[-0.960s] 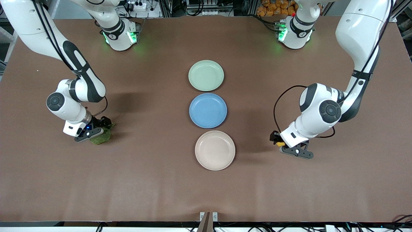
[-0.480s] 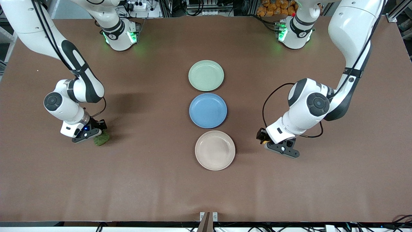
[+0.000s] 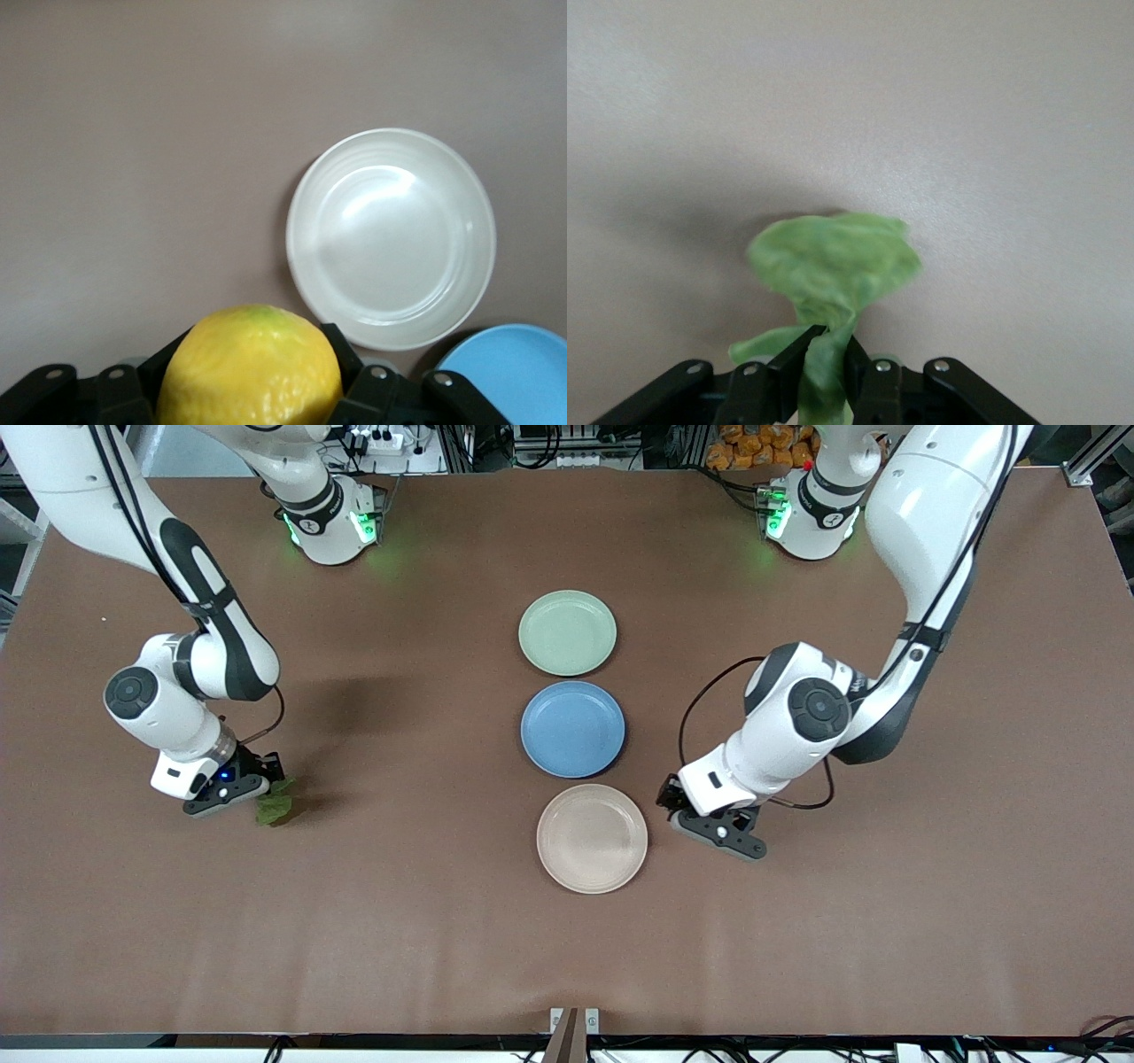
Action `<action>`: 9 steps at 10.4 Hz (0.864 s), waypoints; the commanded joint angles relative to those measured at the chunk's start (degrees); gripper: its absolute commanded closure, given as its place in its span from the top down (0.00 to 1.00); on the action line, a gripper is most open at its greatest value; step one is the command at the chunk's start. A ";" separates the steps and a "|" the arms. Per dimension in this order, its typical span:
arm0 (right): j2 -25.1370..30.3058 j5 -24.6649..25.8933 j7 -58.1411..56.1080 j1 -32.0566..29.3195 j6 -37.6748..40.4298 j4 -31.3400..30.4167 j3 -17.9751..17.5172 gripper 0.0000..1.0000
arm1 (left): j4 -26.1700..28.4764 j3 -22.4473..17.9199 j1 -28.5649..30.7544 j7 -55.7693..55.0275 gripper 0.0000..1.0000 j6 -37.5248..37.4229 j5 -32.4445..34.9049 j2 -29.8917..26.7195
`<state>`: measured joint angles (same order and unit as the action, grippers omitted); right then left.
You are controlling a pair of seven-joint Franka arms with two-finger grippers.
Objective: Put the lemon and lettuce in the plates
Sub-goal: 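Carry the lemon with the left gripper over the cream plate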
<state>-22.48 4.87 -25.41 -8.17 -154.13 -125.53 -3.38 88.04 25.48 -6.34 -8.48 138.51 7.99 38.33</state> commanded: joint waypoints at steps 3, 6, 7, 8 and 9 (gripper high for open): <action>10.87 -0.38 3.44 0.26 10.15 -2.44 -0.75 0.00 | -3.58 -1.83 -4.64 -2.15 0.35 8.86 -0.70 5.44; 12.37 -0.82 12.19 6.74 14.72 -2.26 -0.67 0.00 | -5.85 -1.92 -6.14 -1.98 0.35 14.15 -0.61 9.47; 12.90 -0.91 16.32 9.12 15.95 -2.17 -0.75 0.00 | -7.17 -2.44 -7.19 -2.07 0.35 15.11 -0.61 10.88; 13.08 -0.91 21.23 12.01 16.22 -2.17 -0.75 0.00 | -8.14 -4.54 -9.55 -2.94 0.35 16.60 -0.70 11.94; 13.17 -0.83 26.94 15.61 16.92 -2.08 -0.75 0.00 | -8.32 -7.43 -12.44 -4.86 0.35 18.01 -0.70 12.21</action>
<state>-11.74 4.60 -4.99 3.56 -138.32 -126.00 -4.34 82.75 21.96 -14.16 -10.47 154.59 7.99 48.73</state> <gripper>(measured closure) 0.885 0.419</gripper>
